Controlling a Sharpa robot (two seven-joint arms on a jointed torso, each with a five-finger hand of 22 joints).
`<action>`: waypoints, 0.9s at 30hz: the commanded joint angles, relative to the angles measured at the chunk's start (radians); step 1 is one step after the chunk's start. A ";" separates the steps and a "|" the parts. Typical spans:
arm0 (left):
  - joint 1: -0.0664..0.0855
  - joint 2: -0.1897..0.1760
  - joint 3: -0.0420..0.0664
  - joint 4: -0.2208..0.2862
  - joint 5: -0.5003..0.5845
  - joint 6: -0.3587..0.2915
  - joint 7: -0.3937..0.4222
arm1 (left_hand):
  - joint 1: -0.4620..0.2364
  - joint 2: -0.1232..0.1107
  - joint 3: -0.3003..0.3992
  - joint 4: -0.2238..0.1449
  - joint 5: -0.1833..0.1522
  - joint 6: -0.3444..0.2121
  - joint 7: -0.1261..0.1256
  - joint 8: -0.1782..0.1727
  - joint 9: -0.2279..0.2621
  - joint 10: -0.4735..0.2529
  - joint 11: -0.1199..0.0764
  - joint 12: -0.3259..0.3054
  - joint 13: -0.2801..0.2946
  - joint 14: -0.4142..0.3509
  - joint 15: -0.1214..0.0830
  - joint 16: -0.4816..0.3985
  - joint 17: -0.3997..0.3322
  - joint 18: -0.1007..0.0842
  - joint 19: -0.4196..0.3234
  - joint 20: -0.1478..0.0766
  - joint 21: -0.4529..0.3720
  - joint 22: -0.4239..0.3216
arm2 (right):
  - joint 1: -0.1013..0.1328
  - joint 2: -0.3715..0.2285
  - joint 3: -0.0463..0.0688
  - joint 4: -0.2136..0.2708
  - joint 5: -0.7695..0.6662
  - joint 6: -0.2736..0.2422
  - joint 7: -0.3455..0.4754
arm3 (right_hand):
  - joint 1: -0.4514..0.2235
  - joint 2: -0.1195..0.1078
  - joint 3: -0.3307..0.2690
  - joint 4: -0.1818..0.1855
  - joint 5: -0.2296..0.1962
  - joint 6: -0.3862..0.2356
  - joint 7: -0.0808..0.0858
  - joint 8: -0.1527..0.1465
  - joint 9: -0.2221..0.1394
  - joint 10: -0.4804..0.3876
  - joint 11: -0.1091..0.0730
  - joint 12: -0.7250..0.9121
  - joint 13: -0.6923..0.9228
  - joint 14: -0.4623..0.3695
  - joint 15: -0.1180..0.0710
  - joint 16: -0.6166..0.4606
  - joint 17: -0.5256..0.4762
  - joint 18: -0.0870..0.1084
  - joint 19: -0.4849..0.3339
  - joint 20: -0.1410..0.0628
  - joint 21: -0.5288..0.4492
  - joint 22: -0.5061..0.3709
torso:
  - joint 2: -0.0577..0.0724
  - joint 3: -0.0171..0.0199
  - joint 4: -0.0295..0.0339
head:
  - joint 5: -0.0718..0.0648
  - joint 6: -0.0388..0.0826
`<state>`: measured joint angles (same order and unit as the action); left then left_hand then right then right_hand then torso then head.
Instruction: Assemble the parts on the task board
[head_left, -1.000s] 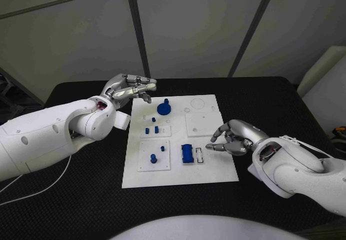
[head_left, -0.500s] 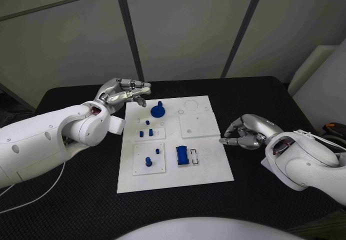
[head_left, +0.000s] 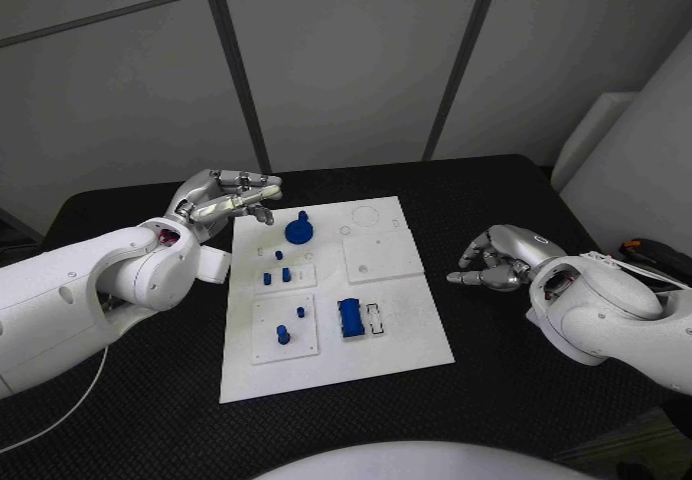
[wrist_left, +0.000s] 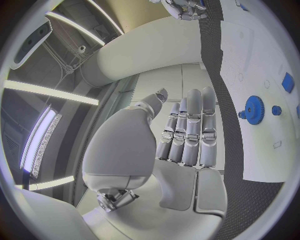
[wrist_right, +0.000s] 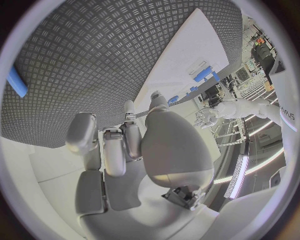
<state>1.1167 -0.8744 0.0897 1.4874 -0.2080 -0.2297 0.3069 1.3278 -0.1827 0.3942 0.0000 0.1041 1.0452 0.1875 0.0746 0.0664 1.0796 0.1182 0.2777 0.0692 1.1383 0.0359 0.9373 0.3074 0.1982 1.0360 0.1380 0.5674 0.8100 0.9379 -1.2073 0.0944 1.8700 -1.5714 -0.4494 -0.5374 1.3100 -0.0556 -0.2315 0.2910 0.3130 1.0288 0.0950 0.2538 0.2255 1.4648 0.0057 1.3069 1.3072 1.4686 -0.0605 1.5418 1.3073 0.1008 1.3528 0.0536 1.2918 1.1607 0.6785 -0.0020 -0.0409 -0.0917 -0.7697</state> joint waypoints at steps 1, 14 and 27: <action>0.001 0.000 0.001 0.001 0.001 0.012 0.006 | -0.005 0.007 -0.008 -0.001 -0.004 -0.005 -0.001 0.004 0.001 -0.009 -0.001 0.007 0.000 -0.003 0.004 -0.003 -0.001 -0.018 0.001 0.004 -0.003 -0.001 | 0.001 -0.007 0.001 -0.013 -0.005 -0.035 -0.006 | -0.001 -0.012 -0.005 0.000 -0.007 -0.010 0.001 -0.007 -0.002 0.010 0.009 0.001 0.084 0.086 0.008 -0.006 0.187 -0.011 -0.003 0.003 -0.004 -0.003 | 0.000 0.0007 0.0006 | -0.029 0.006; -0.001 0.001 0.000 -0.001 0.002 0.010 0.007 | -0.007 0.006 -0.013 0.001 -0.004 -0.005 -0.001 0.005 0.001 -0.010 -0.001 0.009 0.000 -0.004 0.005 -0.002 -0.001 -0.018 0.000 0.005 -0.005 -0.002 | 0.028 -0.037 0.002 -0.109 0.086 -0.067 0.037 | -0.069 -0.111 0.040 0.007 -0.009 -0.093 0.038 -0.091 -0.045 -0.009 0.041 -0.040 0.059 0.077 0.035 -0.026 0.149 -0.002 -0.029 0.027 -0.040 -0.047 | 0.002 0.0001 -0.0006 | -0.140 0.042; -0.002 0.001 0.000 -0.001 0.002 0.009 0.007 | -0.007 0.006 -0.013 0.001 -0.004 -0.005 -0.001 0.005 0.001 -0.010 -0.001 0.009 0.000 -0.004 0.005 -0.002 -0.001 -0.018 0.000 0.005 -0.005 -0.002 | 0.089 -0.066 0.002 -0.258 0.120 -0.045 0.060 | -0.084 -0.140 0.032 0.008 -0.028 -0.117 0.043 -0.116 -0.065 -0.014 0.046 -0.050 0.052 0.075 0.039 -0.031 0.140 0.001 -0.036 0.032 -0.049 -0.059 | 0.001 0.0006 0.0000 | -0.236 0.054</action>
<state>1.1133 -0.8740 0.0890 1.4858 -0.2080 -0.2291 0.3070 1.3278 -0.1827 0.3886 0.0001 0.1041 1.0452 0.1875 0.0746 0.0664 1.0761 0.1146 0.2825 0.0692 1.1383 0.0359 0.9373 0.3077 0.1981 1.0360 0.1380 0.5675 0.8092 1.0248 -1.2715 0.0956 1.6194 -1.4732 -0.4962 -0.4966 1.2262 -0.1842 -0.1961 0.2978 0.2892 0.9171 0.1391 0.1431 0.1615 1.4524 0.0467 1.2603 1.3080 1.4668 -0.0266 1.5145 1.3080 0.1009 1.3224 0.0839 1.2474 1.1024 0.6797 -0.0016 -0.0415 -0.3154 -0.7161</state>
